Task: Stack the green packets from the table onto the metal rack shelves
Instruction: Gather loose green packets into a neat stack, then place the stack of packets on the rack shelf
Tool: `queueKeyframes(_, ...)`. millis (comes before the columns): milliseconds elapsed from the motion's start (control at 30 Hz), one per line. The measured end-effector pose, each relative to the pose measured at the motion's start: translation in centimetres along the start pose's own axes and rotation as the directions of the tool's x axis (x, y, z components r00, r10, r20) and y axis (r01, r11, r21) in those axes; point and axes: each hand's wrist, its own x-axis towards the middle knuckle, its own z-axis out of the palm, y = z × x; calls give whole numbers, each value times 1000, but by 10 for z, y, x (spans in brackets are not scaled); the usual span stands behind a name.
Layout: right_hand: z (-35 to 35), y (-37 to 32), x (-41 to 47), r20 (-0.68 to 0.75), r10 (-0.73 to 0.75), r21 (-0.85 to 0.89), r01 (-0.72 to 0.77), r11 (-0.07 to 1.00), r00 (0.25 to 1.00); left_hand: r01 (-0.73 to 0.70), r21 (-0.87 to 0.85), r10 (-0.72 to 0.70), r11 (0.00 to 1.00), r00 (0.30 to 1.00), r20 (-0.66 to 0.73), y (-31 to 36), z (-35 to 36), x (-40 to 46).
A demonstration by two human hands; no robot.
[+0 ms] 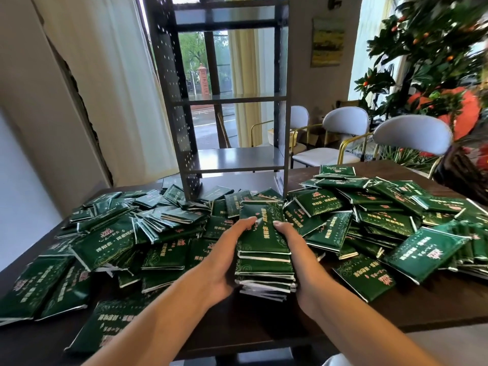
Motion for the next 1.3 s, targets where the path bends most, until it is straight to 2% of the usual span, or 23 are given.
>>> queueKeyframes(133, 12, 1, -1, -35, 38, -26, -39, 999, 999, -20, -9, 20, 1000, 1000, -11, 0, 4, -4)
queueKeyframes(267, 20, -22, 2, 37, 58, -55, -56, 997, 998, -64, 36, 64, 997, 998, -6, 23, 2, -14)
queueKeyframes(433, 43, -82, 12, 205, -2, -106, 25, 994, 979, -127, 90, 128, 988, 992, -3, 85, 1, -22)
queueKeyframes(467, 53, -95, 14, 194, -11, -127, 37, 991, 981, -170, 55, 168, 984, 985, 29, 99, -1, -22)
queueKeyframes(533, 73, -119, 23, 164, -31, -145, 55, 988, 986, -200, 70, 200, 977, 980, 8, 126, -10, -25)
queueKeyframes(567, 82, -127, 27, 181, -41, -149, 68, 987, 983, -224, 55, 221, 973, 974, 56, 131, -15, -23)
queueKeyframes(600, 93, -137, 25, 172, -51, -159, 79, 984, 984, -309, 46, 305, 950, 949, 79, 135, -35, -10)
queueKeyframes(633, 104, -144, 28, 184, -62, -167, 94, 982, 981, -319, 3, 318, 948, 945, -78, 135, -65, 47)
queueKeyframes(700, 125, -159, 12, 267, -87, -130, 125, 984, 960, -353, 27, 350, 935, 910, -224, 152, -121, 174)
queueKeyframes(733, 129, -161, 17, 250, -113, -120, 146, 982, 962, -343, 16, 338, 939, 917, -212, 157, -126, 193)
queueKeyframes(767, 130, -163, 35, 236, -92, -123, 124, 985, 967, -312, 4, 307, 950, 933, -188, 163, -121, 175)
queueKeyframes(833, 133, -164, 81, 188, 6, -107, 15, 994, 982, -212, -30, 206, 977, 968, -143, 174, -62, 78)
queueKeyframes(867, 135, -165, 97, 183, -14, -91, 31, 995, 983, -124, -7, 122, 992, 983, -135, 187, -44, 55)
queueKeyframes(900, 136, -168, 111, 180, -29, -101, 48, 994, 983, -114, 9, 113, 993, 976, -184, 195, -42, 48)
queueKeyframes(933, 135, -172, 122, 156, -32, -137, 54, 989, 987, -177, 13, 177, 984, 974, -142, 202, -48, 61)
queueKeyframes(967, 135, -175, 131, 156, -27, -165, 53, 985, 987, -205, -34, 197, 978, 968, -158, 208, -47, 72)
queueKeyframes(1033, 135, -181, 147, 181, -14, -169, 45, 985, 983, -214, 27, 215, 976, 959, -183, 215, -49, 88)
queueKeyframes(1200, 140, -189, 187, 170, -12, -181, 43, 982, 985, -281, -112, 261, 953, 951, -167, 216, -58, 125)
queueKeyframes(1300, 144, -189, 205, 180, 17, -178, 16, 984, 984, -306, -113, 276, 945, 935, -221, 221, -62, 135)
